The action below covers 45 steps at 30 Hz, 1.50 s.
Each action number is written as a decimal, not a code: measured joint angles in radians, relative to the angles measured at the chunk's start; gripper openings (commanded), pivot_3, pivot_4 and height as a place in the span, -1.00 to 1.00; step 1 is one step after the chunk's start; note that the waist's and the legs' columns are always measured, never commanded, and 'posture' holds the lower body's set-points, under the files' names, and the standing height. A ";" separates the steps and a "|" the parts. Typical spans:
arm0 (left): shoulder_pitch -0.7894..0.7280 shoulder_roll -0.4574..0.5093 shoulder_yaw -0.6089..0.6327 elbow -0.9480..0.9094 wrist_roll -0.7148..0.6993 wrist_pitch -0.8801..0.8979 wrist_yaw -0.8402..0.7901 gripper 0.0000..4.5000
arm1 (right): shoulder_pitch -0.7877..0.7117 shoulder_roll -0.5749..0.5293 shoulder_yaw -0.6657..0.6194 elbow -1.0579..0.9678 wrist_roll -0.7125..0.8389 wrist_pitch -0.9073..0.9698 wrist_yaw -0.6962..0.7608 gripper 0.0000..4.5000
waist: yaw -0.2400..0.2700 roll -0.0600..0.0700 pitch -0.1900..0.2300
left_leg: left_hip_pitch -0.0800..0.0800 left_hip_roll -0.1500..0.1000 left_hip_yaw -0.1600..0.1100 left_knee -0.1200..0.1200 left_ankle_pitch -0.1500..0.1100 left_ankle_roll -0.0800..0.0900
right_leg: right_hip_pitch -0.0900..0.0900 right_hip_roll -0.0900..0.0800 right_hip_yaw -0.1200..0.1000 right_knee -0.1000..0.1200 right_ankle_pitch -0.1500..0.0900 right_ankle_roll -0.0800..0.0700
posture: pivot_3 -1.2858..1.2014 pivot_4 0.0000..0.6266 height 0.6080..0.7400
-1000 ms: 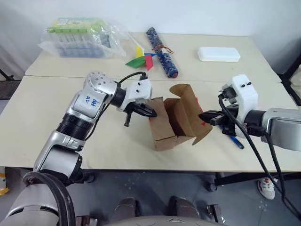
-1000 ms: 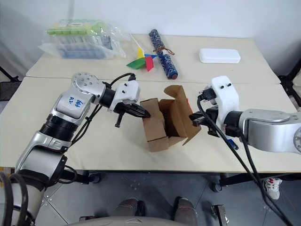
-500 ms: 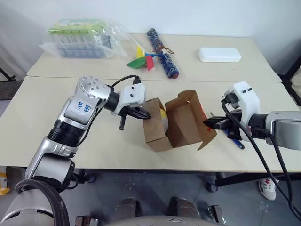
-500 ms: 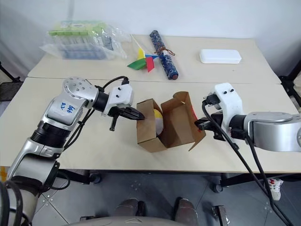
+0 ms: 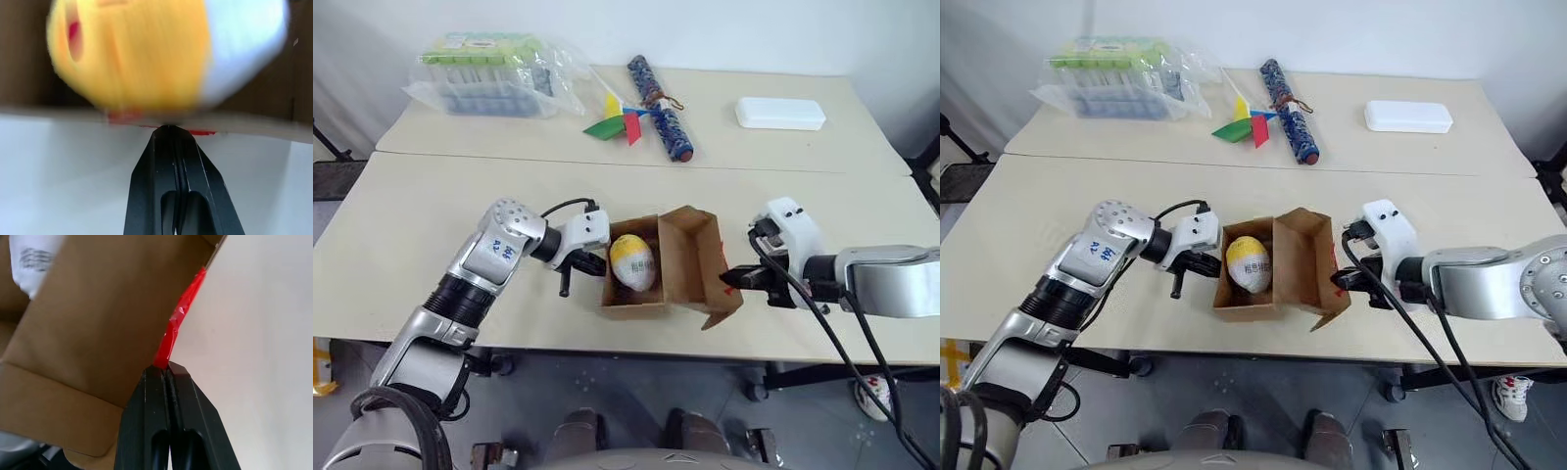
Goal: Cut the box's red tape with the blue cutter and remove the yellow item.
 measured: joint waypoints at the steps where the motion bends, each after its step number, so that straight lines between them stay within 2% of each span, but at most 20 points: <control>1: -0.002 -0.005 0.000 0.005 0.001 0.000 0.002 -1.00 | -0.005 0.007 0.004 0.003 0.000 0.001 -0.003 -0.99 | -0.001 0.000 0.000 | 0.000 0.000 0.000 0.000 0.000 0.000 | 0.000 0.000 0.000 0.000 0.000 0.000 | 0.03 -0.52 1.00; 10: -0.006 -0.027 0.001 0.029 0.004 -0.003 0.008 -1.00 | -0.002 0.024 0.032 0.011 -0.011 0.015 -0.039 -0.99 | -0.003 0.000 0.000 | 0.000 0.000 0.000 0.000 0.000 0.000 | 0.000 0.000 0.000 0.000 0.000 0.000 | 0.03 -0.52 1.00; 14: -0.007 -0.010 0.000 0.029 0.004 -0.004 -0.016 -1.00 | 0.037 0.038 0.026 -0.003 -0.160 0.029 -0.009 -0.99 | -0.006 0.000 0.000 | 0.000 -0.001 0.001 0.000 0.000 0.000 | 0.000 0.000 0.000 0.000 0.000 0.000 | 0.03 -0.52 1.00; 18: -0.009 0.012 0.000 0.029 0.005 -0.004 -0.036 -1.00 | 0.080 0.058 0.007 -0.010 -0.267 0.032 0.034 -0.58 | -0.012 0.000 0.000 | 0.000 -0.001 0.001 0.000 0.000 0.000 | 0.000 0.000 0.000 0.001 0.000 0.000 | 0.03 -0.52 1.00; 29: -0.001 0.060 0.001 0.026 0.005 0.011 -0.045 -1.00 | 0.135 0.027 -0.181 -0.059 -0.454 0.067 0.277 0.99 | -0.011 0.000 0.000 | 0.000 -0.001 0.001 0.000 0.000 0.000 | 0.000 0.000 0.000 0.000 0.000 0.000 | 0.03 -0.52 1.00; 36: -0.004 0.104 0.025 0.038 0.002 0.024 -0.044 -1.00 | 0.254 -0.077 -0.378 -0.053 -0.635 0.047 0.527 0.99 | -0.012 0.000 0.000 | 0.000 -0.002 0.001 0.000 0.000 0.000 | 0.000 0.001 0.001 0.001 0.000 0.000 | 0.03 -0.52 1.00; 42: -0.072 0.100 0.083 0.068 -0.028 0.068 -0.042 -1.00 | 0.365 -0.052 -0.564 -0.104 -0.780 -0.097 0.838 0.99 | -0.010 0.000 0.000 | 0.001 -0.004 0.001 0.000 0.000 0.000 | 0.000 0.000 0.001 0.001 0.000 0.000 | 0.03 -0.52 1.00; 45: -0.126 0.073 0.096 0.064 -0.058 0.119 -0.046 -0.73 | 0.406 -0.009 -0.574 -0.171 -0.831 -0.180 0.971 1.00 | -0.009 -0.001 0.001 | 0.001 -0.005 0.000 0.000 0.000 0.000 | 0.000 0.000 0.001 0.001 0.000 0.001 | 0.03 -0.52 1.00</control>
